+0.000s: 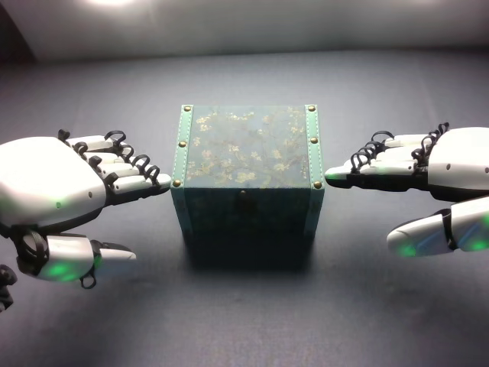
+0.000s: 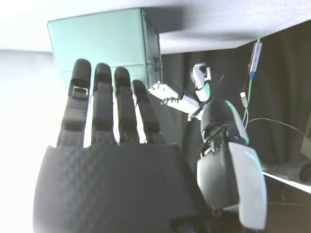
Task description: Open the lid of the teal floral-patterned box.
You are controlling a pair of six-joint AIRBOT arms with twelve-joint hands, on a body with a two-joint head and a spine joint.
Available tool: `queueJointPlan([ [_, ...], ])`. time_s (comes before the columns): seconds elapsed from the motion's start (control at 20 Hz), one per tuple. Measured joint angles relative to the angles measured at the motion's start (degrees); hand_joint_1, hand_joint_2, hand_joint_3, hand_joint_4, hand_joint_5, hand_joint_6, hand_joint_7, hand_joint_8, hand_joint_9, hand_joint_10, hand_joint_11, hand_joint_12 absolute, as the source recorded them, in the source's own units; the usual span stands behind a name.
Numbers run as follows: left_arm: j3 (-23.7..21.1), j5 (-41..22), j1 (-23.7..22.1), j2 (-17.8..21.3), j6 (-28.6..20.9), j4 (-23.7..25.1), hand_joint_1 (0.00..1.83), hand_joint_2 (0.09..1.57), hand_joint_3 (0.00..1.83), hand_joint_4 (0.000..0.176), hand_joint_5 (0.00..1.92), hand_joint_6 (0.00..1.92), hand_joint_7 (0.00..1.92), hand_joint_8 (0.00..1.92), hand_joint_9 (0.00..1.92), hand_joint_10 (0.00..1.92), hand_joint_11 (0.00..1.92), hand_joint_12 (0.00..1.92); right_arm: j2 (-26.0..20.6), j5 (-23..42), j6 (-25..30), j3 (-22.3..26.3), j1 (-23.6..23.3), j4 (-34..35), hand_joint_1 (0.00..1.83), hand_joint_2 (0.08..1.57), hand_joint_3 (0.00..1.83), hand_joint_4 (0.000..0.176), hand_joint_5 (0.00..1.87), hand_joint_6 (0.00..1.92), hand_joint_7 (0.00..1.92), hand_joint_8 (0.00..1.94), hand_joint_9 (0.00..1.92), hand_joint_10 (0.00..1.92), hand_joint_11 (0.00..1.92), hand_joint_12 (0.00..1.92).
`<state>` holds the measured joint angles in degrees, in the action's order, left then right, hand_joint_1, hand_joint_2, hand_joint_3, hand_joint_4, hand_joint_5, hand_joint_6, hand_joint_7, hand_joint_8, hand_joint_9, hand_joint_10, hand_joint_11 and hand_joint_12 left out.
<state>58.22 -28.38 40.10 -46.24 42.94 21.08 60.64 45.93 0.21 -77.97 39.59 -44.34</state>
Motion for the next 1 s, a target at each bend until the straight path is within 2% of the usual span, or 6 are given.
queueJointPlan([
  [0.4, 0.5, 0.7, -1.2, -0.8, -1.6, 1.7, 0.41, 1.32, 0.0, 0.0, 0.14, 0.0, 0.23, 0.0, 0.28, 0.0, 0.08, 0.39, 0.4, 0.0, 0.0, -0.3, 0.0, 0.8, 0.0, 1.48, 0.01, 0.0, 0.09, 0.0, 0.33, 0.0, 0.52, 0.06, 0.06, 1.48],
  [0.6, 0.5, -0.3, -1.2, -0.7, -3.2, 2.7, 0.16, 1.35, 0.01, 0.0, 0.13, 0.0, 0.21, 0.0, 0.24, 0.0, 0.06, 0.35, 0.5, 0.5, 0.0, -0.7, 0.4, 1.8, 0.0, 1.48, 0.0, 0.0, 0.11, 0.0, 0.19, 0.0, 0.3, 0.0, 0.0, 1.12],
  [0.7, 0.5, -0.7, -1.3, -0.7, -3.2, 2.7, 0.3, 1.34, 0.0, 0.0, 0.11, 0.01, 0.23, 0.0, 0.27, 0.01, 0.08, 0.36, 0.5, 0.9, 0.0, -0.7, 0.4, 2.7, 0.0, 1.46, 0.0, 0.0, 0.13, 0.0, 0.41, 0.02, 0.5, 0.06, 0.05, 1.36],
  [0.75, 0.5, -0.8, -1.3, -0.7, -3.2, 2.6, 0.31, 1.34, 0.0, 0.0, 0.11, 0.0, 0.23, 0.01, 0.28, 0.01, 0.11, 0.36, 0.5, 0.9, 0.0, -0.9, 0.4, 2.9, 0.0, 1.38, 0.01, 0.0, 0.15, 0.01, 0.68, 0.23, 0.56, 0.77, 0.25, 1.65],
  [0.85, 0.5, -0.9, -1.4, -0.7, -3.2, 2.5, 0.36, 1.33, 0.0, 0.0, 0.12, 0.0, 0.24, 0.0, 0.34, 0.02, 0.3, 0.46, 0.6, 1.1, 0.0, -1.0, 0.4, 3.5, 0.0, 1.28, 0.0, 0.0, 0.16, 0.0, 0.31, 0.02, 0.27, 0.22, 0.01, 1.14],
  [1.0, 0.6, -1.8, -1.4, -0.7, -3.2, 1.4, 0.4, 1.32, 0.0, 0.0, 0.0, 0.0, 0.23, 0.0, 0.37, 0.0, 0.22, 0.76, 0.6, 1.8, -0.1, -1.0, 0.4, 4.9, 0.0, 1.25, 0.0, 0.0, 0.12, 0.0, 0.2, 0.01, 0.22, 0.02, 0.0, 0.72],
])
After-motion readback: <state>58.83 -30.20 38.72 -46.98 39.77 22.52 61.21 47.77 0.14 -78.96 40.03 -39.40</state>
